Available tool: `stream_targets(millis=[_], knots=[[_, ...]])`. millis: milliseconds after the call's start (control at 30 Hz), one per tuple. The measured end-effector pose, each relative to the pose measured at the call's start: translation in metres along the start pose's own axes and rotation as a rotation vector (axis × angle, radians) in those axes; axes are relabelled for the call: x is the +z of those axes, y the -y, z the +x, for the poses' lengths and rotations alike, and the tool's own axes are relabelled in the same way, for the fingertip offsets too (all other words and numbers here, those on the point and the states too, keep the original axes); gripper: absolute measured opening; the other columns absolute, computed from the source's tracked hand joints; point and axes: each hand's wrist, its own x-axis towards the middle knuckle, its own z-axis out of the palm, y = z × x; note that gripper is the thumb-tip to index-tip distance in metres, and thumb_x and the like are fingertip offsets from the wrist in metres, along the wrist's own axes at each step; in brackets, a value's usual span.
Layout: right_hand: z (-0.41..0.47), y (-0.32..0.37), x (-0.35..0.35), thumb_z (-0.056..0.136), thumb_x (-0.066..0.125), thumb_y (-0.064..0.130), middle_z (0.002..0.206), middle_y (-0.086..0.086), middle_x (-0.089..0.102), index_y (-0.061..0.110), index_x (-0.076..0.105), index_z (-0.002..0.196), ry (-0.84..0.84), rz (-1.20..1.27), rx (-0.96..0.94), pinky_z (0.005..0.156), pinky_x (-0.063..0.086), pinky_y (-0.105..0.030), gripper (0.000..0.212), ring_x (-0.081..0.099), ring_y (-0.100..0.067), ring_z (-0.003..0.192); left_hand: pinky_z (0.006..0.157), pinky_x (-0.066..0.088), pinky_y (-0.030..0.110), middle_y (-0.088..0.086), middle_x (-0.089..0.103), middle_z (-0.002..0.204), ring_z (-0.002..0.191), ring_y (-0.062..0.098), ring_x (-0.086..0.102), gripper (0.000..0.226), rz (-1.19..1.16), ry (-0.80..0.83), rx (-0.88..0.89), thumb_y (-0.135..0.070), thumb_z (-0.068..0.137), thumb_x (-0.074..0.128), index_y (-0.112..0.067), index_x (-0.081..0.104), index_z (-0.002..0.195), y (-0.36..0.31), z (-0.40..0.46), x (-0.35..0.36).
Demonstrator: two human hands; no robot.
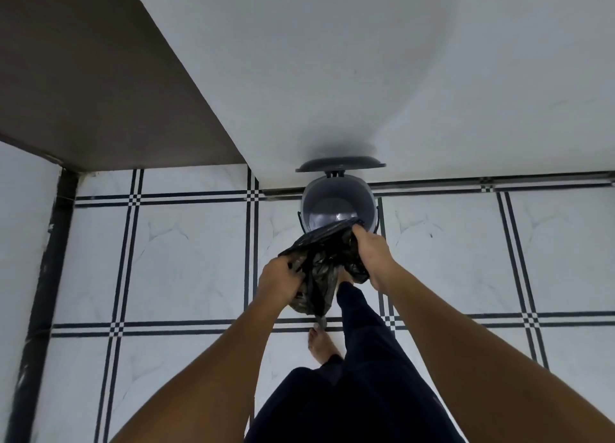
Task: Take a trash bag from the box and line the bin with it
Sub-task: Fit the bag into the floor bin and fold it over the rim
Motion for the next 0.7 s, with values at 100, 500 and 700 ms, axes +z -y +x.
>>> stream_targets(millis=[100,500,700], knots=[[0.009,-0.002,-0.002,0.100,0.049,0.041,0.083,-0.011,0.066,0.011,0.063,0.098,-0.031,-0.028,0.011,0.068,0.053,-0.035,0.033,0.064,-0.025,0.075,0.074,0.049,0.028,0.006,0.074,0.103,0.087,0.022,0.064,0.027,0.013,-0.012,0.005,-0.029,0.094,0.059,-0.017,0.073,0.114,0.006,0.009,0.004],[0.147,-0.007,-0.011,0.081,0.074,0.059,0.098,-0.003,0.074,0.017,0.070,0.106,-0.077,-0.310,-0.246,0.075,0.060,-0.032,0.049,0.070,-0.020,0.090,0.083,0.059,0.046,0.009,0.063,0.110,0.092,0.030,0.065,0.037,0.074,-0.079,0.034,-0.036,0.088,0.045,-0.017,0.060,0.115,-0.016,0.136,0.040],[0.275,-0.041,-0.041,0.073,0.082,0.051,0.089,0.004,0.063,0.024,0.059,0.098,-0.130,-1.120,-0.366,0.070,0.051,-0.032,0.044,0.058,-0.019,0.079,0.091,0.051,0.044,0.016,0.047,0.129,0.104,0.041,0.063,0.032,0.291,-0.124,0.039,-0.012,0.095,0.055,-0.009,0.053,0.127,0.020,0.244,0.076]])
